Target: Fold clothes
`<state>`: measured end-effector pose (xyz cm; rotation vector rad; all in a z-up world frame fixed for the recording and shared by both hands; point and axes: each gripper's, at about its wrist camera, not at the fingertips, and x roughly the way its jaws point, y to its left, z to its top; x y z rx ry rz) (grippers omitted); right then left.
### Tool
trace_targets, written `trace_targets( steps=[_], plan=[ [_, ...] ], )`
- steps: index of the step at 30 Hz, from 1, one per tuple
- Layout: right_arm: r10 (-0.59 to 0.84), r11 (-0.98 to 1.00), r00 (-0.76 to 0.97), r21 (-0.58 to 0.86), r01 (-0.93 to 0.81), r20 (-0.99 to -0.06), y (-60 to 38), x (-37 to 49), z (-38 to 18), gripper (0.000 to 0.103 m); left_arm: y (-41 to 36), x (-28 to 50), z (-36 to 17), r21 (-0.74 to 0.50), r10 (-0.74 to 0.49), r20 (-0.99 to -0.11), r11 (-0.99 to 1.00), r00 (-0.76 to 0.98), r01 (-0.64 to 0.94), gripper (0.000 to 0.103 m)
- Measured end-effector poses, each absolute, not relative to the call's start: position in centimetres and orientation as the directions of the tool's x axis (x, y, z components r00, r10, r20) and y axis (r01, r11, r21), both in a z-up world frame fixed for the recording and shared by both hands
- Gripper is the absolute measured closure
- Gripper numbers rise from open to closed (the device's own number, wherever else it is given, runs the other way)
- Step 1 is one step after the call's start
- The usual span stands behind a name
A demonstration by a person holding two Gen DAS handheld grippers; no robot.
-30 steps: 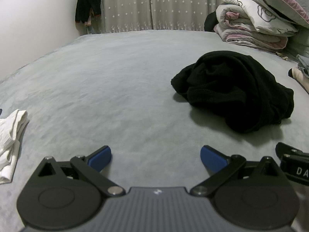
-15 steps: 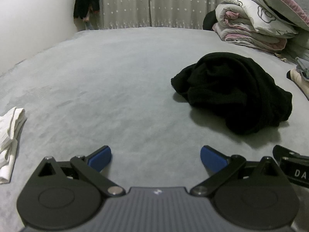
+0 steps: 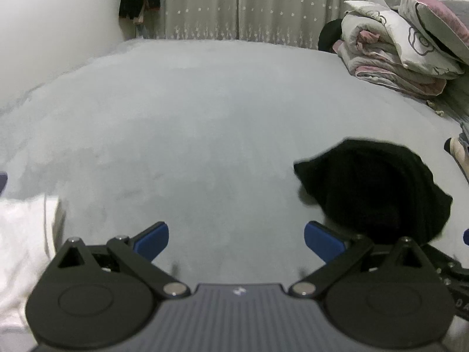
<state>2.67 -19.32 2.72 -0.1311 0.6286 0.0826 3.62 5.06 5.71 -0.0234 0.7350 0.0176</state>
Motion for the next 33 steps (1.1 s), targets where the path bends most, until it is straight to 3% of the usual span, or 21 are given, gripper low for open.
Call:
trace_targets(
  steps=[1,6,8,10,11,18,30,33],
  plan=[
    [0.059,0.985,0.8,-0.093,-0.143,-0.597,-19.1,3.5,3.2,0.04,4.9,4.3,5.9,-0.005,-0.001,-0.667,1.0,0.745,-0.003,0.0],
    [0.092,0.968,0.815,-0.139,-0.207,-0.572,-17.9,7.3,5.2,0.04,4.6,7.5,6.5,0.03,-0.051,-0.652,0.995,0.756,0.093,0.0],
    [0.102,0.96,0.817,-0.16,-0.231,-0.567,-17.4,7.8,4.5,0.05,4.9,7.6,6.4,-0.004,-0.078,-0.657,0.995,0.75,0.1,0.0],
    [0.115,0.962,0.804,-0.135,-0.236,-0.583,-17.4,8.0,3.3,0.094,5.3,7.7,6.2,-0.038,-0.105,-0.661,0.994,0.743,0.107,0.0],
    [0.118,0.968,0.795,-0.109,-0.226,-0.596,-17.5,8.2,3.0,0.097,5.5,7.8,6.2,-0.054,-0.119,-0.662,0.992,0.74,0.111,0.0],
    [0.199,0.957,0.87,-0.103,-0.272,-0.45,-17.5,6.7,6.9,0.098,5.7,7.8,6.2,-0.113,-0.179,-0.66,0.984,0.73,0.139,0.0],
    [0.233,0.968,0.969,-0.111,-0.224,0.081,-21.2,-3.9,21.1,0.1,3.1,5.8,6.9,-0.156,-0.307,-0.6,0.951,0.739,0.268,0.0],
    [0.219,0.97,0.976,-0.112,-0.215,0.018,-21.8,-3.7,20.9,0.099,1.7,5.5,6.4,-0.13,-0.314,-0.608,0.945,0.729,0.299,0.0]
  ],
)
